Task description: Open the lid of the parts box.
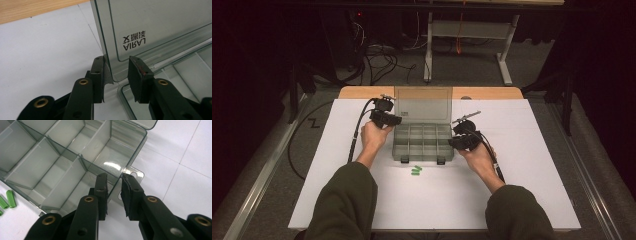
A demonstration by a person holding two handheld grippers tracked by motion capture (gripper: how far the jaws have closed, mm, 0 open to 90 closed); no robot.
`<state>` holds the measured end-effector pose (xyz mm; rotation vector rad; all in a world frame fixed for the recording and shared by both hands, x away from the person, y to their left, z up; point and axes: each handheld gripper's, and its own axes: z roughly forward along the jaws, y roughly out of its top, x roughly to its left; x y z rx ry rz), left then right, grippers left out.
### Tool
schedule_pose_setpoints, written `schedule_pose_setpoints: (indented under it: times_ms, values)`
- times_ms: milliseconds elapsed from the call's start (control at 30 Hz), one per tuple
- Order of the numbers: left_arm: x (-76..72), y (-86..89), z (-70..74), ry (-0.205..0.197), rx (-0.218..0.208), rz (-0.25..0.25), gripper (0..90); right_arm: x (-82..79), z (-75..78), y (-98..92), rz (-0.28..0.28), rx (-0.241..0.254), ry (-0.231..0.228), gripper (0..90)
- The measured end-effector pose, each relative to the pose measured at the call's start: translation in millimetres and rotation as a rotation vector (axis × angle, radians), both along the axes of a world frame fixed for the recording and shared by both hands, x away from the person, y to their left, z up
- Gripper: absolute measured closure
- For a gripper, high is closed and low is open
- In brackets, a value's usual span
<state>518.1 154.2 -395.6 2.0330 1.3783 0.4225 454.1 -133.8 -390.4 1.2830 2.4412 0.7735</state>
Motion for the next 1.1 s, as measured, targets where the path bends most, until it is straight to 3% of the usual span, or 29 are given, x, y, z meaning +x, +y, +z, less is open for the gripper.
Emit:
schedule_pose_setpoints:
  times_ms: [167, 433, 533, 900, 1000, 1100]
  values:
    - [-0.1, 1.2, 0.2, -0.004, 0.009, 0.01, 58.7, 0.1, -0.1, 0.1, 0.003, -0.004, -0.003, 77.3]
    - [-5.6, 0.1, 3.7, -0.005, 0.001, -0.009, 59.0, -0.1, -0.2, 0.2, 0.005, -0.006, -0.006, 77.3]
    - [-8.5, -1.6, 4.7, 0.0, 0.035, -0.028, 59.1, -0.7, -0.2, 0.1, 0.005, -0.007, -0.005, 77.2]
    - [-17.2, 0.6, 6.3, 0.015, 0.037, -0.046, 53.5, -3.4, -0.1, 1.5, 0.019, -0.021, -0.018, 76.5]
    - [-20.6, -0.9, 10.2, 0.005, 0.043, -0.056, 52.6, -3.0, 0.0, 0.4, 0.022, -0.005, -0.013, 73.5]
    - [-24.1, -1.7, 12.6, 0.005, 0.056, -0.064, 50.1, -2.2, 0.6, -2.8, 0.007, 0.049, -0.014, 67.6]
